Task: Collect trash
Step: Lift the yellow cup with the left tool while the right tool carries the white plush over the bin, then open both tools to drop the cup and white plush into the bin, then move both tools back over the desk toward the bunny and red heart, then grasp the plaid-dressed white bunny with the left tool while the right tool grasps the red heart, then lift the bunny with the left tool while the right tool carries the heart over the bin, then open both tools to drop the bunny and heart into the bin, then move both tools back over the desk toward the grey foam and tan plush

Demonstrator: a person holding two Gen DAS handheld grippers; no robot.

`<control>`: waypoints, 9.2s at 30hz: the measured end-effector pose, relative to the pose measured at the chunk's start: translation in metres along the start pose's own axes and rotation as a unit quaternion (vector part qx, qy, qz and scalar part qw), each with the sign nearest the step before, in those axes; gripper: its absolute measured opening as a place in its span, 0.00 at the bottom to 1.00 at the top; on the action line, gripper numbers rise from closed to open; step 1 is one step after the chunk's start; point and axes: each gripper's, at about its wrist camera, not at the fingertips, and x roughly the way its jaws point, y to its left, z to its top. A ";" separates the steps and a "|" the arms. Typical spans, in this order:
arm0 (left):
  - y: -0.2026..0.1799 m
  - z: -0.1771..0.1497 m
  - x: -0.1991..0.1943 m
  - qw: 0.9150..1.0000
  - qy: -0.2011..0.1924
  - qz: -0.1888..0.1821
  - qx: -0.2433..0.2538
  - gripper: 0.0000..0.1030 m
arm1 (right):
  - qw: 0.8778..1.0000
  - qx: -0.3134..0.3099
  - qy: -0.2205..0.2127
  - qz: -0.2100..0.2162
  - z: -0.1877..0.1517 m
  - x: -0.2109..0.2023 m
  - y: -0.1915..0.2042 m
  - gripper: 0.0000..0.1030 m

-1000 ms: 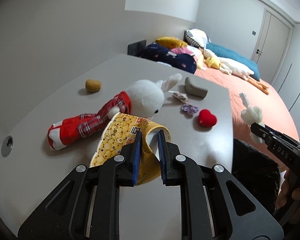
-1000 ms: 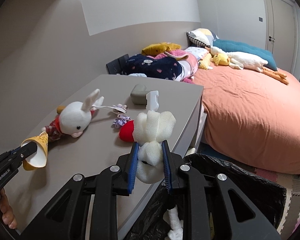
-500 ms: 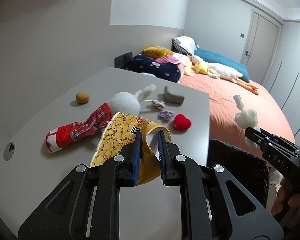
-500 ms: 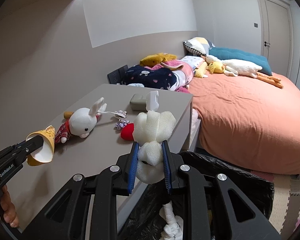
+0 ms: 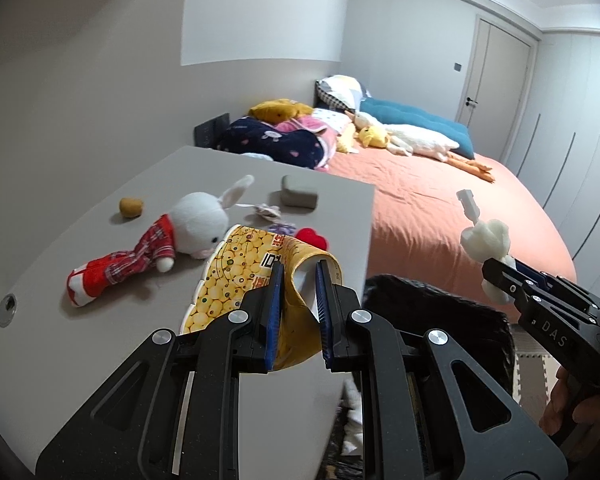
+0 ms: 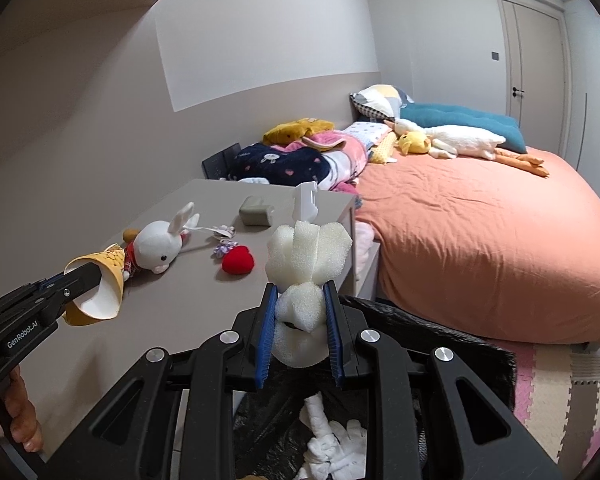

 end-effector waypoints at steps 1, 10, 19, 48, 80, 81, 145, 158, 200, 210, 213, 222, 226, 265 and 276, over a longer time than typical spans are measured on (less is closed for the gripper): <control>-0.005 0.000 0.000 1.000 0.001 -0.004 0.002 0.15 | 1.000 0.002 -0.002 -0.003 -0.001 -0.003 -0.004 0.24; -0.040 -0.002 0.003 0.999 0.004 -0.032 0.023 0.15 | 0.999 0.023 -0.013 -0.027 -0.009 -0.028 -0.037 0.24; -0.082 -0.006 0.002 0.996 0.007 -0.059 0.059 0.15 | 0.997 0.050 -0.026 -0.052 -0.014 -0.050 -0.070 0.24; -0.136 -0.020 0.009 0.987 0.010 -0.080 0.141 0.94 | 0.989 0.103 -0.049 -0.098 -0.021 -0.075 -0.115 0.70; -0.065 -0.006 0.038 0.993 0.035 -0.039 0.104 0.94 | 0.996 0.062 -0.006 -0.060 0.002 -0.010 -0.050 0.71; -0.061 -0.006 0.039 0.993 0.037 -0.037 0.101 0.94 | 0.997 0.060 -0.004 -0.058 0.003 -0.007 -0.047 0.71; 0.196 0.001 0.161 0.986 0.141 0.090 -0.023 0.59 | 0.992 -0.038 0.119 -0.019 0.020 0.235 0.088 0.47; 0.196 0.013 0.121 0.991 0.068 0.109 -0.049 0.29 | 0.994 -0.029 0.102 -0.010 0.026 0.207 0.084 0.47; 0.072 -0.002 0.012 0.999 0.004 0.037 -0.010 0.29 | 1.000 -0.020 0.008 -0.018 0.009 0.023 0.035 0.47; 0.033 -0.010 0.004 1.000 0.001 0.016 0.014 0.29 | 0.999 -0.009 -0.008 -0.031 0.000 -0.009 0.011 0.47; 0.021 -0.013 0.005 1.000 0.002 0.006 0.020 0.29 | 0.999 -0.004 -0.011 -0.038 -0.003 -0.016 0.001 0.47; -0.020 -0.014 0.010 0.999 0.006 -0.022 0.047 0.29 | 0.998 0.013 -0.024 -0.065 -0.010 -0.039 -0.033 0.47; -0.040 -0.014 0.013 0.997 0.008 -0.034 0.064 0.30 | 0.997 0.023 -0.029 -0.075 -0.011 -0.050 -0.048 0.47; -0.133 -0.043 0.029 0.983 0.040 -0.086 0.159 0.95 | 0.988 0.100 -0.042 -0.112 -0.035 -0.086 -0.121 0.71; -0.117 -0.040 0.037 0.986 0.040 -0.067 0.146 0.95 | 0.989 0.095 -0.030 -0.106 -0.031 -0.067 -0.111 0.71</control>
